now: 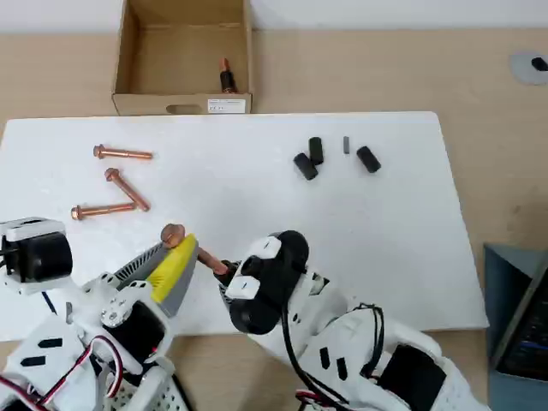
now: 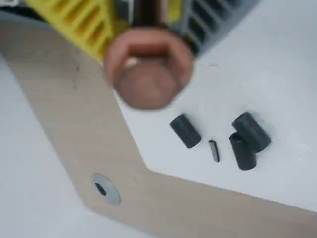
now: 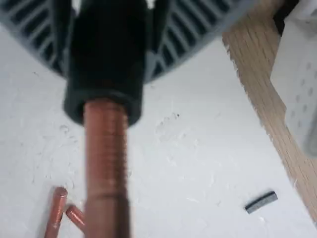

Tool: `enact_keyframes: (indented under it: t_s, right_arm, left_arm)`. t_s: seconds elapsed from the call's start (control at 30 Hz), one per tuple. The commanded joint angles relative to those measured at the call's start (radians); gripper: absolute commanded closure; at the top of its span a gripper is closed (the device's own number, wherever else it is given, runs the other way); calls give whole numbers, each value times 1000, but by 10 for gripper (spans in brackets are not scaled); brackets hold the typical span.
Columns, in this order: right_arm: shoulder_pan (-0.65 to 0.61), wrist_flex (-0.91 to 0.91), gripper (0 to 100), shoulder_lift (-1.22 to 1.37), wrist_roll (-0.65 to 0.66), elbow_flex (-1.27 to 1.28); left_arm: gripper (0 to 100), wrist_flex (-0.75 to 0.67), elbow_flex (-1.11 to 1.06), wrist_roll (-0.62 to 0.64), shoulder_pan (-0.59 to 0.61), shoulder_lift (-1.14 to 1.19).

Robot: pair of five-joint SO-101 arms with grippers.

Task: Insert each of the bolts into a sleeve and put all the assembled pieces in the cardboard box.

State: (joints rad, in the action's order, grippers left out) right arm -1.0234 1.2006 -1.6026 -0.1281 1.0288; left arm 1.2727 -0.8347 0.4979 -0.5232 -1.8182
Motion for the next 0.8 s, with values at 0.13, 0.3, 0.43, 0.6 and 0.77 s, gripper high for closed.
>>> enact_keyframes:
  t_s: [0.13, 0.3, 0.43, 0.6, 0.77]
  right_arm:
    - [-2, -21, 989, 1, 81, -10]
    - [-2, -21, 989, 1, 120, -8]
    - [-4, -21, 989, 1, 123, -7]
    - [-4, -21, 989, 1, 123, -8]
    - [-4, -23, 989, 1, 123, -12]
  left_arm:
    - [999, 15, -17, -184, -11, 1]
    - [999, 17, -25, -239, -43, 2]
    - [999, 31, -25, -215, -103, 2]
    - [998, 28, -23, -68, -106, 2]
    - [998, 26, -25, 9, -110, 2]
